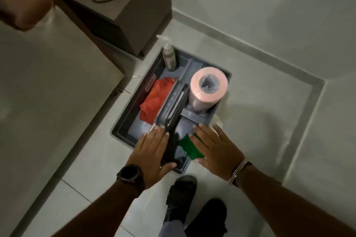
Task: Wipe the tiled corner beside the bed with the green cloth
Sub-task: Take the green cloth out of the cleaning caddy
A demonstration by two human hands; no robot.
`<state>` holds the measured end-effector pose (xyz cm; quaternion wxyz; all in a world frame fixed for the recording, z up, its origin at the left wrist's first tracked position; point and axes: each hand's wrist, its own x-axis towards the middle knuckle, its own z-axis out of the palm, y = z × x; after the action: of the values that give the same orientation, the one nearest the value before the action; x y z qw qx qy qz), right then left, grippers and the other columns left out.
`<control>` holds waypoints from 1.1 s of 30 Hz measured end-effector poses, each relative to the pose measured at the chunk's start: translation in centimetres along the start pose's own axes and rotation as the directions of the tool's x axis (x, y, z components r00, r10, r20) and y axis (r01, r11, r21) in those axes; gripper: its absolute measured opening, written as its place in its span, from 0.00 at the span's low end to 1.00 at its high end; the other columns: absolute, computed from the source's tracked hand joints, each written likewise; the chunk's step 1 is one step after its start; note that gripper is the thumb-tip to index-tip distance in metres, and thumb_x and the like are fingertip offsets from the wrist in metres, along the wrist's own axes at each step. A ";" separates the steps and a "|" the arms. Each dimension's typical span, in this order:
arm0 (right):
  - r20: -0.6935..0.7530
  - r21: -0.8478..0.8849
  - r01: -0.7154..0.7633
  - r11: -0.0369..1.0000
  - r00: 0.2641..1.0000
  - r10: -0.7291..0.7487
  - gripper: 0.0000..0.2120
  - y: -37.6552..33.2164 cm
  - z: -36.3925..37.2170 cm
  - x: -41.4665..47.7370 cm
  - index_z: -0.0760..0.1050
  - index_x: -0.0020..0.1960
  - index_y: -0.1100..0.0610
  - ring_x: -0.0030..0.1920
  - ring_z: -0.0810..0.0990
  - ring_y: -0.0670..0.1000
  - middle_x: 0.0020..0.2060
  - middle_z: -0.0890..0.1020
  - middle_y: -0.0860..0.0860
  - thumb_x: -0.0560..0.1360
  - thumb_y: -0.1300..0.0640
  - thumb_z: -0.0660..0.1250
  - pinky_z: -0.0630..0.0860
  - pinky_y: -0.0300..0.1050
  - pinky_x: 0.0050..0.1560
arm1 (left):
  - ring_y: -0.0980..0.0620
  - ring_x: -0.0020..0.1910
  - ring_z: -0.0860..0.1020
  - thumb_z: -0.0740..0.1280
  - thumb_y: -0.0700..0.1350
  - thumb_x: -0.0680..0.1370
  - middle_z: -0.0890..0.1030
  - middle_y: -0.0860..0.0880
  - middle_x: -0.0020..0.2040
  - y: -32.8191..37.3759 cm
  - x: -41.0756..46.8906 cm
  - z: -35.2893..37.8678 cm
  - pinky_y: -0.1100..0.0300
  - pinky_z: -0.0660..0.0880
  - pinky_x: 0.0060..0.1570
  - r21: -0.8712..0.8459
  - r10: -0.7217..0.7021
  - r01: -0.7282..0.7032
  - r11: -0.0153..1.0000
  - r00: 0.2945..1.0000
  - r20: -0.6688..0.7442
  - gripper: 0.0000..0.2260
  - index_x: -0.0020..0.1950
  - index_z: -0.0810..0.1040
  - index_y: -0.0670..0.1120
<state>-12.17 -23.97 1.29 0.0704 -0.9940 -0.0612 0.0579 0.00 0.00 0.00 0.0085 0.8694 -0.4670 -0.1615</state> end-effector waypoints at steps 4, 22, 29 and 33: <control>0.015 -0.100 0.214 0.972 0.977 -0.213 0.30 1.0 3.2 1.3 0.65 0.72 0.56 0.72 0.64 0.62 0.71 0.69 0.59 0.75 0.42 0.65 0.64 0.64 0.69 | 0.39 0.79 0.62 0.55 0.71 0.79 0.61 0.39 0.81 0.1 0.1 3.7 0.38 0.58 0.76 0.042 0.036 -0.036 0.998 0.999 -0.014 0.40 0.81 0.61 0.42; -0.220 0.046 0.243 0.969 0.949 -0.227 0.10 1.6 -0.3 -1.7 0.77 0.56 0.53 0.62 0.76 0.55 0.57 0.82 0.51 0.79 0.56 0.59 0.67 0.55 0.68 | 0.43 0.80 0.57 0.53 0.67 0.82 0.61 0.40 0.81 2.9 -1.0 1.6 0.49 0.46 0.79 -0.040 0.131 -0.135 0.990 0.989 -0.074 0.37 0.82 0.59 0.42; -0.151 0.014 -0.007 1.000 0.988 0.009 0.07 7.0 -7.2 -7.5 0.73 0.54 0.53 0.50 0.79 0.53 0.46 0.81 0.50 0.78 0.52 0.63 0.69 0.54 0.65 | 0.43 0.80 0.60 0.56 0.63 0.83 0.63 0.41 0.81 8.8 2.8 -5.3 0.49 0.52 0.79 -0.058 0.349 -0.362 0.930 0.923 -0.159 0.34 0.80 0.62 0.41; -0.083 0.065 -0.211 0.975 0.973 0.216 0.14 13.3 -8.2 -11.2 0.72 0.50 0.57 0.38 0.77 0.55 0.41 0.78 0.53 0.81 0.47 0.54 0.78 0.52 0.49 | 0.43 0.79 0.61 0.56 0.63 0.83 0.65 0.41 0.80 13.6 8.0 -6.8 0.50 0.55 0.77 -0.068 0.460 -0.480 0.875 0.867 -0.191 0.32 0.77 0.67 0.40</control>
<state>-20.69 -39.56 8.63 0.0942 -0.9940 0.0510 0.0221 -4.93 -15.14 6.47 0.1366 0.7379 -0.6524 -0.1064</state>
